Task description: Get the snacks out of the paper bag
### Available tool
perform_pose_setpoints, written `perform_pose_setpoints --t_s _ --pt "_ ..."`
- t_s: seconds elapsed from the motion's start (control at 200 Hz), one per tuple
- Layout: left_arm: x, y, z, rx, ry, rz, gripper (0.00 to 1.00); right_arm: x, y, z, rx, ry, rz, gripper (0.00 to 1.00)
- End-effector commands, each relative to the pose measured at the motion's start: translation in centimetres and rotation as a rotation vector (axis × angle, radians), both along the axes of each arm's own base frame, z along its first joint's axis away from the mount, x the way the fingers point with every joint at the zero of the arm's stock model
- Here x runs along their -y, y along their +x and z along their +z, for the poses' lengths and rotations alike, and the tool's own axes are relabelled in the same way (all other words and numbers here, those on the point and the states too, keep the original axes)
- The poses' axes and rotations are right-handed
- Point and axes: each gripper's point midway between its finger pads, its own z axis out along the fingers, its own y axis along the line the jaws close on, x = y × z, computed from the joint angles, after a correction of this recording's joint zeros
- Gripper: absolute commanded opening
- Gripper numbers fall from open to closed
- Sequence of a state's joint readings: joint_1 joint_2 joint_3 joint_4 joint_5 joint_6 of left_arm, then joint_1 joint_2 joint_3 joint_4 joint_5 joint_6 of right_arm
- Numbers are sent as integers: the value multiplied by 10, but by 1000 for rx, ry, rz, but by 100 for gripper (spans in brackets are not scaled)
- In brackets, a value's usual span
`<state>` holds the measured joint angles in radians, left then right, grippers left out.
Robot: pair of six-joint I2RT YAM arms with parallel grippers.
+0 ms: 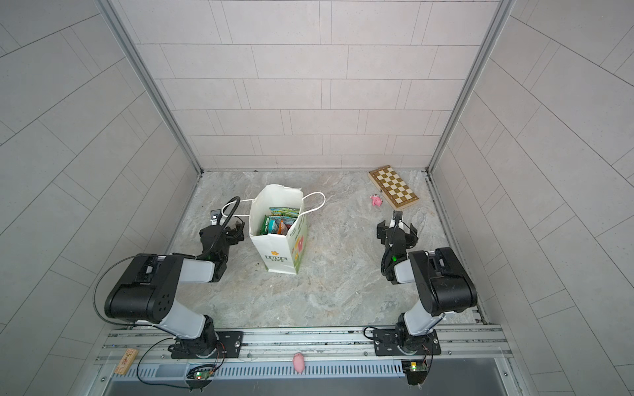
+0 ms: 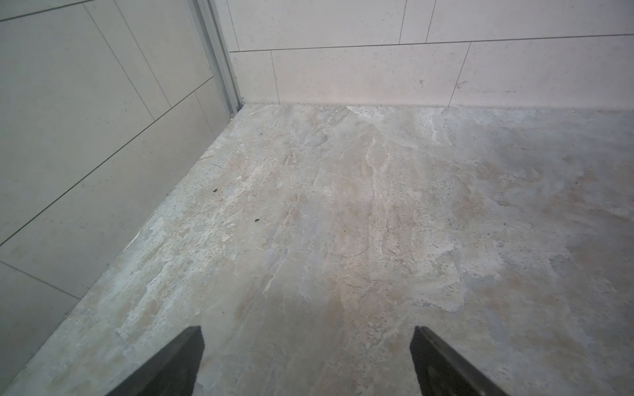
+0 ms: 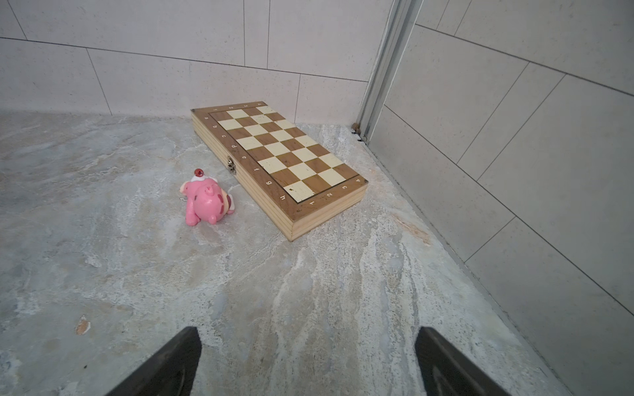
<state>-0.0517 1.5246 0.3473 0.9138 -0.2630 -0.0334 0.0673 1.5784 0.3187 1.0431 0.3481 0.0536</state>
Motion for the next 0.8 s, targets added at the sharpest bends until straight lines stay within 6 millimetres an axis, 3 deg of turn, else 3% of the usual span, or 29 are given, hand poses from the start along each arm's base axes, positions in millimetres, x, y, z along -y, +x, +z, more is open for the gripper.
perform_pose_setpoints --t_s 0.0,0.23,0.45,0.615,0.796 --pt "-19 -9 28 94 -8 117 100 4 -6 11 38 3 -28 99" --pt "-63 -54 66 163 -40 442 100 -1 -6 21 17 -49 -37 99" --pt "-76 -78 122 150 -129 587 100 -2 -5 46 -4 -71 -51 99" --pt "-64 -80 164 140 -233 525 100 -9 -9 66 -55 18 -48 99" --pt "-20 -75 204 103 -389 251 100 -33 -15 80 -124 164 61 99"
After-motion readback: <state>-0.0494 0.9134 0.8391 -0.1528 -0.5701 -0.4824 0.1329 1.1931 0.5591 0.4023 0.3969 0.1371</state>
